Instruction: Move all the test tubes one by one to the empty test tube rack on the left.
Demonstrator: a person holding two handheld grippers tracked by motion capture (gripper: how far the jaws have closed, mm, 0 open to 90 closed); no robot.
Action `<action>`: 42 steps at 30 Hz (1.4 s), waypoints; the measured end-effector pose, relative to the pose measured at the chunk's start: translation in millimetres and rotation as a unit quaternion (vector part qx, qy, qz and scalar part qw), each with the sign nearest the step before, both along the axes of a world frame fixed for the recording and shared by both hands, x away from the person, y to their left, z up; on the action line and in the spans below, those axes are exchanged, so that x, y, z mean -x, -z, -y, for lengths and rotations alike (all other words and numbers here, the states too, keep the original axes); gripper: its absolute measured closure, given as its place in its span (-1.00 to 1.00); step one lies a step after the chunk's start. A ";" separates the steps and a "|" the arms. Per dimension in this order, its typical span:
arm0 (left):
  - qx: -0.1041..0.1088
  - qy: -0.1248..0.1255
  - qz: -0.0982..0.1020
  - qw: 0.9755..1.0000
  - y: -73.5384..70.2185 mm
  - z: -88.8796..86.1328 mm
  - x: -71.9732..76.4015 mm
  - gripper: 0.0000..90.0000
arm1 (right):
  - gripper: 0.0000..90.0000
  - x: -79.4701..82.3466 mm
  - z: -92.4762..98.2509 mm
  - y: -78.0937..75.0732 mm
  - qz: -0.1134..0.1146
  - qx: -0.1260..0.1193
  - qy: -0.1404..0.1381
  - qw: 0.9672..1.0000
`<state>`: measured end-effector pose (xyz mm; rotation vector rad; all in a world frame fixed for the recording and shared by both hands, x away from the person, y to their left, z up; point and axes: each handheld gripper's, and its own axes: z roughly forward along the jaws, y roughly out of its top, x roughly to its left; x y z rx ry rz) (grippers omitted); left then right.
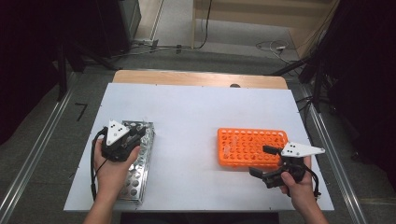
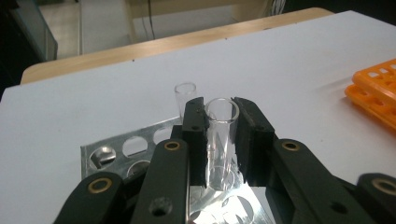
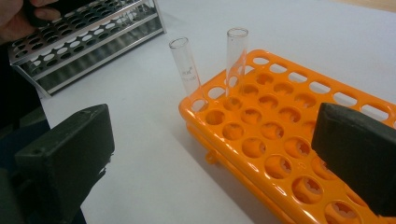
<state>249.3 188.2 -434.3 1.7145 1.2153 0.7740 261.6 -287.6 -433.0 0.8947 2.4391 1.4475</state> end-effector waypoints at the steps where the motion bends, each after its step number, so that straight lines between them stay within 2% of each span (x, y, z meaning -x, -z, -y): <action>1: -0.004 -0.001 -0.003 1.000 -0.3 1.0 0.0 0.67 | -1.00 0.0 -0.1 0.1 0.000 0.000 0.000 1.000; 5: -0.017 -0.002 -0.017 1.000 0.8 3.9 -1.5 0.65 | -1.00 -0.5 -0.2 0.5 0.000 0.001 0.000 1.000; 10: -0.006 -0.007 -0.022 1.000 -0.6 1.9 -1.3 0.48 | -1.00 -0.8 -0.6 0.8 0.000 0.003 0.003 1.000; 13: 0.004 -0.009 -0.020 1.000 -2.1 -0.4 -0.6 0.28 | -1.00 -1.0 -0.6 0.8 0.001 0.003 0.003 1.000; 16: 0.024 -0.002 -0.013 1.000 -5.4 -2.8 1.1 0.08 | -1.00 -1.1 -0.7 0.3 0.001 0.002 0.005 1.000; 18: 0.032 -0.004 -0.009 0.999 -8.2 -2.8 2.1 -0.21 | -1.00 -1.1 -1.1 0.2 0.001 0.000 0.006 1.000; 20: 0.041 0.003 -0.004 0.999 -10.8 -2.3 3.8 -0.37 | -1.00 -1.0 -1.4 -0.1 0.001 0.000 0.005 1.000; 28: 0.064 0.039 0.014 0.997 -17.9 3.8 10.2 -0.59 | -1.00 -2.7 -3.7 -2.2 0.001 -0.007 0.009 1.000; 31: 0.075 0.055 0.014 0.996 -19.2 7.3 11.0 -0.68 | -1.00 -4.7 -4.5 -4.1 0.001 -0.011 0.011 1.000; 38: 0.079 0.088 0.004 0.993 -19.4 16.9 11.3 -0.91 | -1.00 -8.9 -12.2 -11.8 0.003 -0.009 0.014 1.000; 42: 0.081 0.102 0.002 0.991 -19.5 22.0 11.2 -0.97 | -1.00 -13.9 -15.8 -16.1 0.003 -0.011 0.018 1.000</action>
